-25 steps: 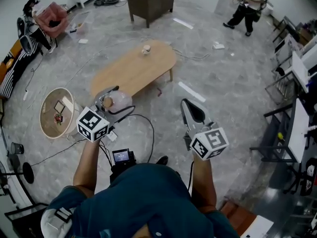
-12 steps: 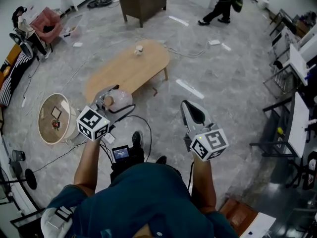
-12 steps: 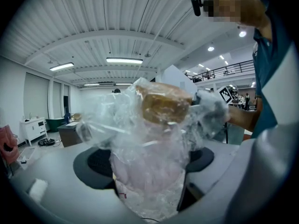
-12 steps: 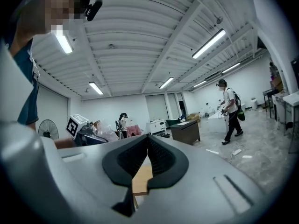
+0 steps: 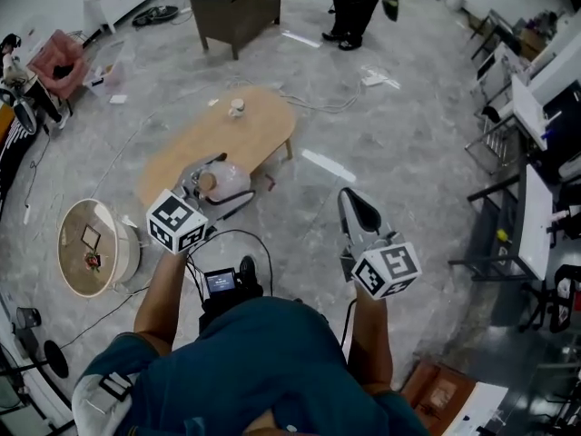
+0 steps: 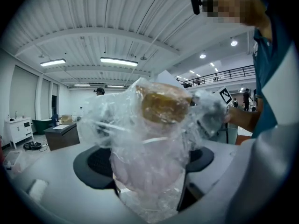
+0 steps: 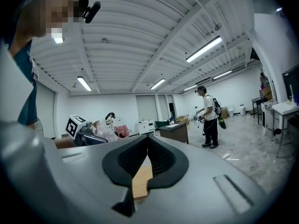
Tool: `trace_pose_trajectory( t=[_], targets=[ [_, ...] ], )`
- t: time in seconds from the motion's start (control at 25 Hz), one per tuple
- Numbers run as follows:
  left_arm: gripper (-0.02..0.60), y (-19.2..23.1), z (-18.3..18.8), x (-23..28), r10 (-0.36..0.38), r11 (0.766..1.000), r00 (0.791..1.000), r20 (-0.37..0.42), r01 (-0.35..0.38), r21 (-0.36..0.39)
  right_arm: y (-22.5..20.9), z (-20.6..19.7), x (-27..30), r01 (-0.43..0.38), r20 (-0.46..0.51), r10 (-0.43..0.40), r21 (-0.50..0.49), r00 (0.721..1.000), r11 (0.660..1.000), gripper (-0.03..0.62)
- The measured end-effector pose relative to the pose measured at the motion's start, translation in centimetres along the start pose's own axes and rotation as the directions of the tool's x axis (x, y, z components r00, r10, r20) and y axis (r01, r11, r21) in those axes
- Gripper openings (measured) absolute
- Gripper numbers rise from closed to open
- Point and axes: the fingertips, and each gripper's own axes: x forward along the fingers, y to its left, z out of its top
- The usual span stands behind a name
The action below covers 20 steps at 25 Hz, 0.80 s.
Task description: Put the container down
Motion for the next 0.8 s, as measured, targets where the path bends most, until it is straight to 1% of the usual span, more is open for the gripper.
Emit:
trace_pose_trajectory(
  t=[0.16, 0.44, 0.64, 0.8],
  targets=[
    [0.402, 4.8, 0.2, 0.5, -0.025, 1.000, 1.000, 0.013, 0.025, 0.003, 0.5, 0.9, 4.2, 0.022, -0.002, -0.022, -0.013, 1.000, 1.000, 0.011],
    [0.402, 11.2, 0.5, 0.8, -0.073, 0.997, 0.997, 0.037, 0.073, 0.010, 1.1, 1.8, 9.8, 0.077, -0.005, -0.077, -0.026, 0.997, 0.997, 0.011],
    [0.402, 14.3, 0.0, 0.7, -0.099, 0.995, 0.994, 0.046, 0.099, -0.005, 1.8, 2.1, 12.8, 0.096, -0.032, -0.097, -0.042, 0.995, 0.995, 0.011],
    [0.402, 16.3, -0.8, 0.1, -0.088, 0.996, 0.995, 0.054, 0.090, -0.024, 2.5, 2.1, 14.9, 0.082, -0.051, -0.085, -0.059, 0.995, 0.995, 0.011]
  ],
)
